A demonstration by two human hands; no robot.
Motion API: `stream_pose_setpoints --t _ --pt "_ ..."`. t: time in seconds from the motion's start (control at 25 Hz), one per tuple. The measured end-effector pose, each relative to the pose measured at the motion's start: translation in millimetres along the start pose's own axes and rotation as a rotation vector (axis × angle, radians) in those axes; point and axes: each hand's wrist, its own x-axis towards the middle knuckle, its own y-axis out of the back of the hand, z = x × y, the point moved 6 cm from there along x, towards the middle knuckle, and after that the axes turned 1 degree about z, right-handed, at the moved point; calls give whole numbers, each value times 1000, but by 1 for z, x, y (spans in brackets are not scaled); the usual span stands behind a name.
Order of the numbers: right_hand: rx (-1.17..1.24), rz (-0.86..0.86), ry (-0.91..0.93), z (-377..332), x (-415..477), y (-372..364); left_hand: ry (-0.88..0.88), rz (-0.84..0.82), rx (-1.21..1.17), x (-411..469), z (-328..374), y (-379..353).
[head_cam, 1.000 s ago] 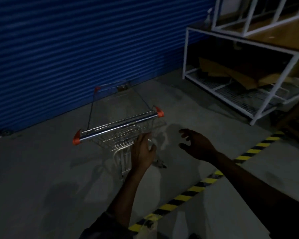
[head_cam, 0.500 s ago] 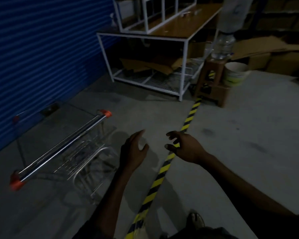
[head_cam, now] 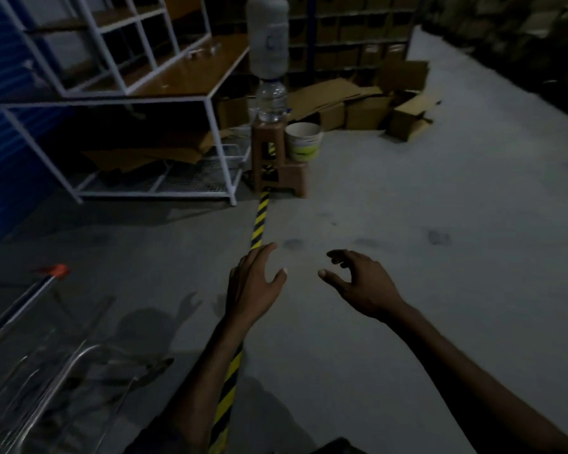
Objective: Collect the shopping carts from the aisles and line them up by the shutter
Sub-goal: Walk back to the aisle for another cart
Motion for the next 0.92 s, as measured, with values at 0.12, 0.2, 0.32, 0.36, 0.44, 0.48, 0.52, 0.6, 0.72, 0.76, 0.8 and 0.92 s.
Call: stream_pose_setpoints --t 0.12,0.2,0.32,0.36,0.44,0.48,0.52,0.6,0.72,0.76,0.8,0.92 --pt "-27 71 -68 44 -42 45 -80 -42 5 -8 62 -35" --pt "-48 123 -107 71 -74 74 -146 -68 -3 -21 106 -57" --pt "-58 204 -165 105 -121 122 -287 -89 6 -38 172 -89" --pt "-57 231 -178 114 -137 138 -317 -104 3 -43 194 -99" --pt "-49 295 -200 131 -168 171 -376 -136 -23 -52 235 -118" --pt "-36 328 -212 138 -183 186 -411 -153 -41 -55 255 -126" --pt "-14 359 -227 144 -198 201 -451 -175 -57 -59 274 -136" --pt "50 411 -265 160 -226 226 -530 -229 -97 -64 313 -154" --pt "108 496 -340 187 -266 258 -659 -299 -138 -69 371 -183" --pt "97 522 -374 196 -279 267 -705 -322 -138 -71 390 -193" --pt "64 543 -408 205 -291 275 -756 -342 -130 -73 407 -204" --pt "-160 573 -518 233 -322 299 -961 -390 -91 -81 460 -242"
